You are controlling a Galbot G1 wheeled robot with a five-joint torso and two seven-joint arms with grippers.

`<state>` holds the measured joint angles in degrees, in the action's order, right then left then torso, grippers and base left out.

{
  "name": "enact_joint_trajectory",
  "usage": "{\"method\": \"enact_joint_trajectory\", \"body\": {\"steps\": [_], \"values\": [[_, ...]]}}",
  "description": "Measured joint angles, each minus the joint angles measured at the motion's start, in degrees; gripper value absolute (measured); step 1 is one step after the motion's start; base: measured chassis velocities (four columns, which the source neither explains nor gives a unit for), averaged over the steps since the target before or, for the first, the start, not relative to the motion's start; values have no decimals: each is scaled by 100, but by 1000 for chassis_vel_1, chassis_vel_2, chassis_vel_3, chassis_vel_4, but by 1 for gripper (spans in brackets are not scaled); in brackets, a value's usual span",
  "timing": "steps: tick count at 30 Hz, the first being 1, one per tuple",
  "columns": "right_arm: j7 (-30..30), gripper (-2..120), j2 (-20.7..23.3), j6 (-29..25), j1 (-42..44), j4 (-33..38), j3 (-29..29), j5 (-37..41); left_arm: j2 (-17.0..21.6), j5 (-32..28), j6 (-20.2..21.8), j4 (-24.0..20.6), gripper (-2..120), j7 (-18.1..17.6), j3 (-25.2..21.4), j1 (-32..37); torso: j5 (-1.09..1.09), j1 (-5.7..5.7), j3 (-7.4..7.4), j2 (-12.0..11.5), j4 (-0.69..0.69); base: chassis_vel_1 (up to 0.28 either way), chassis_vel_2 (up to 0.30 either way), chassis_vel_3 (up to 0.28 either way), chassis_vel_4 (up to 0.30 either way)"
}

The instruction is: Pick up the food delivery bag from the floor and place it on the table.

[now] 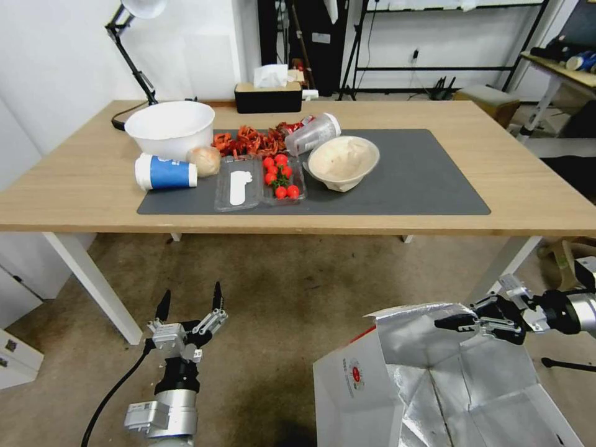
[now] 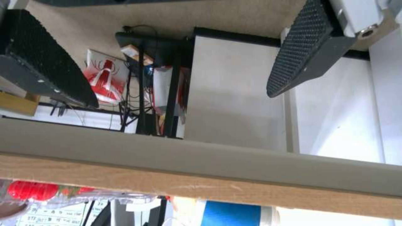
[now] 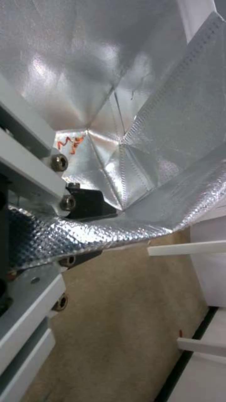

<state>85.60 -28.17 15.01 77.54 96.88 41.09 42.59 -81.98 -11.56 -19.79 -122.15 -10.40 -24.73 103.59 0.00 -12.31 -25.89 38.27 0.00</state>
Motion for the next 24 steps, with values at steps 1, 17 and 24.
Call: {"method": "enact_joint_trajectory", "body": {"steps": [1,17,24], "values": [[0,0,6,3,0,2,1,2,-1,0,0,-6,100,-1,1,1,-1,-14,-17,29,0,0,0,0,0],[5,0,26,10,24,25,19,26,-21,-1,5,-58,100,20,1,25,-1,-169,-246,414,0,0,0,0,0],[-5,0,48,18,28,49,18,36,-34,18,5,-74,100,22,12,34,0,-253,-365,619,0,0,0,0,0]]}}
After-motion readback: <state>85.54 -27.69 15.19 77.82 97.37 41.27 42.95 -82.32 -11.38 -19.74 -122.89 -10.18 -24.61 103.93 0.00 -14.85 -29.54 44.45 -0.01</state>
